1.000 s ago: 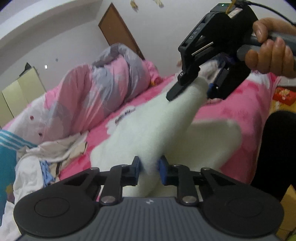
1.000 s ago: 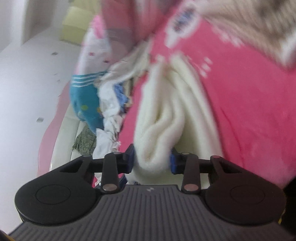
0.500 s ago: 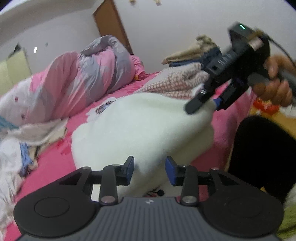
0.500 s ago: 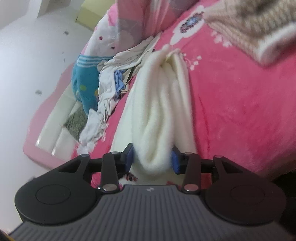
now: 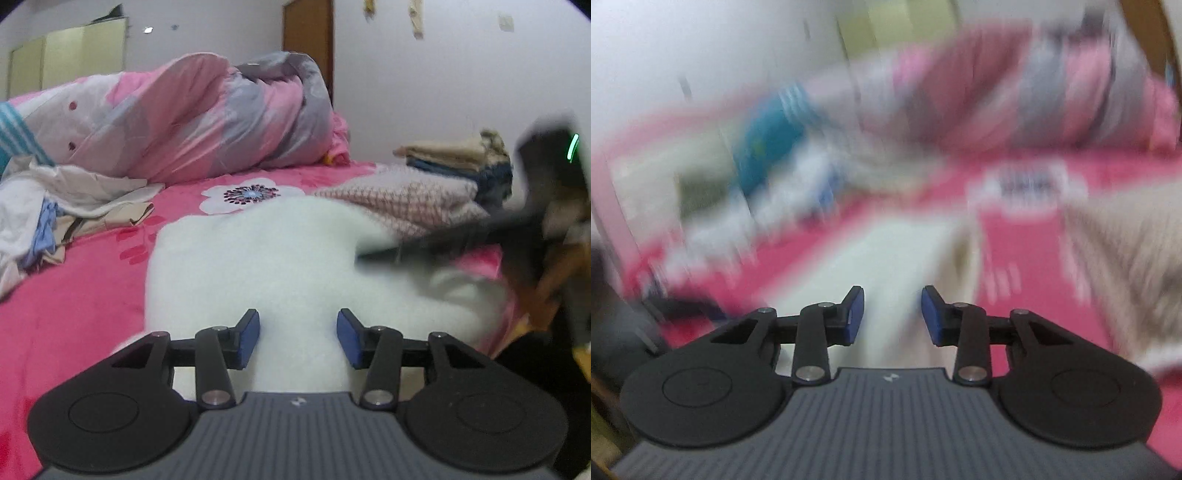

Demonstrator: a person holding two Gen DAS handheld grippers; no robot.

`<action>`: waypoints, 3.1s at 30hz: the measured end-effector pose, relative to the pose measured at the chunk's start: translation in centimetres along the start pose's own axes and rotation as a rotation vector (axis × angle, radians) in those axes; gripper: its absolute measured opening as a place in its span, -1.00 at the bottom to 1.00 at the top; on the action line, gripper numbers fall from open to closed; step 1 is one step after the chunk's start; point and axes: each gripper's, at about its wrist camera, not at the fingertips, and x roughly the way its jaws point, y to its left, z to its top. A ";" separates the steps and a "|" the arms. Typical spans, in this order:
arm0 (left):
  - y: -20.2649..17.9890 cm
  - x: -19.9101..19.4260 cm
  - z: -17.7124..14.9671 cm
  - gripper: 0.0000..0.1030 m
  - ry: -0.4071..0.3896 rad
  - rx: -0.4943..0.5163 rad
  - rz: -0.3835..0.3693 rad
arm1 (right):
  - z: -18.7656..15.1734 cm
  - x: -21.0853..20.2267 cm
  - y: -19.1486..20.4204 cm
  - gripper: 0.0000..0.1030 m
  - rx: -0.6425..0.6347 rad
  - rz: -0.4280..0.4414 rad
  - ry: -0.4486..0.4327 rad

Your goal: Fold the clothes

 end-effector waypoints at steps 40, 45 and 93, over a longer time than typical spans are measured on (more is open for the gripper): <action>0.8 0.6 -0.3 0.13 0.004 -0.109 0.047 | 2.6 2.7 -9.7 -0.06 0.595 0.143 -0.015; 1.0 0.7 -0.3 0.17 0.005 -0.118 0.042 | -0.8 0.0 -9.1 0.29 0.768 0.239 0.022; -15.6 0.5 -0.7 0.55 0.144 0.946 0.074 | -7.0 -2.1 -9.4 0.82 1.185 0.618 0.138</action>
